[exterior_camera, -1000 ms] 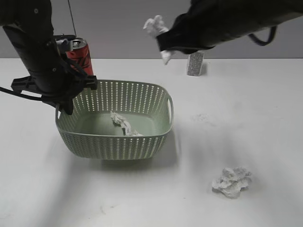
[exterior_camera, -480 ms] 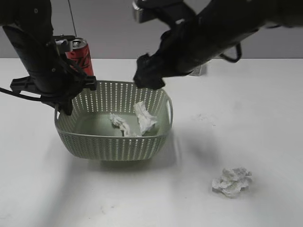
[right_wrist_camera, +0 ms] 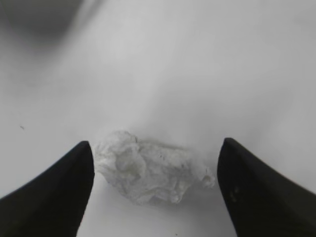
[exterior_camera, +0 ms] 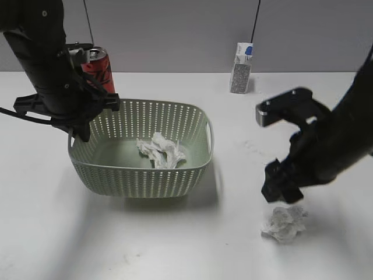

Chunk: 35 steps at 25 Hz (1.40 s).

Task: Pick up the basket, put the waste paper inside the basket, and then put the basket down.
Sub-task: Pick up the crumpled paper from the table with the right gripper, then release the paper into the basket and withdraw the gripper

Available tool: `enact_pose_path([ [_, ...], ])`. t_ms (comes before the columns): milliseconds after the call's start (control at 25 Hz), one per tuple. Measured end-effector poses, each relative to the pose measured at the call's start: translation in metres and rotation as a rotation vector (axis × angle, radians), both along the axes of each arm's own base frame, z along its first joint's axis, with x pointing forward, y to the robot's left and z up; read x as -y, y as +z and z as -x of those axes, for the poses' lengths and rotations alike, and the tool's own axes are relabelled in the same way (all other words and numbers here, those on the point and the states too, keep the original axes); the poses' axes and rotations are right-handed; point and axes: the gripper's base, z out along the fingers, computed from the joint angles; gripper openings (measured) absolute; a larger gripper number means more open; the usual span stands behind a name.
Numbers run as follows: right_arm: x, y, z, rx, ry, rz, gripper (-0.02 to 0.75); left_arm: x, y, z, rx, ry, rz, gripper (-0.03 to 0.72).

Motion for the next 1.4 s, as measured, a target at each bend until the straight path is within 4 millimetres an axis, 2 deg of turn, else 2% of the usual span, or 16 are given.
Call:
enact_pose_path([
  [160,0.014,-0.029,0.022,0.002,-0.037,0.009,0.585,0.000,0.000,0.000,0.001,0.000,0.000,0.003],
  [240,0.017,-0.035,0.026,0.023,-0.054,0.001,0.582,0.000,0.000,0.000,0.001,0.000,0.000,0.003],
  [520,0.017,-0.052,0.022,0.057,-0.072,-0.004,0.540,0.001,0.000,-0.001,0.011,0.000,0.006,0.004],
  [640,0.017,-0.059,0.022,0.038,-0.073,0.008,0.444,0.001,0.000,-0.001,0.012,0.000,0.006,0.004],
  [760,0.016,-0.057,0.021,0.060,-0.075,-0.002,0.202,0.001,0.000,-0.001,0.013,0.000,0.007,0.005],
  [800,0.016,-0.053,0.020,0.077,-0.076,-0.011,0.110,0.001,0.000,-0.001,0.013,0.000,0.007,0.005],
  [840,0.016,-0.047,0.020,0.103,-0.078,-0.025,0.055,0.001,0.000,-0.001,0.014,-0.001,0.007,0.005],
  [920,0.014,-0.028,0.016,0.177,-0.079,-0.067,0.008,0.001,0.000,-0.001,0.015,-0.001,0.007,0.005],
  [1120,-0.003,0.051,-0.008,0.460,-0.028,-0.202,-0.007,0.001,0.000,-0.002,0.026,-0.001,0.013,0.005],
  [1240,-0.028,0.100,-0.022,0.604,0.027,-0.290,-0.007,0.002,0.000,-0.002,0.024,0.003,0.020,0.005],
  [1320,-0.048,0.118,-0.027,0.652,0.069,-0.335,-0.007,0.002,0.000,-0.002,0.024,0.003,0.020,0.005],
  [1400,-0.073,0.122,-0.031,0.660,0.127,-0.357,-0.007,0.002,0.000,-0.002,0.024,0.003,0.020,0.005],
])
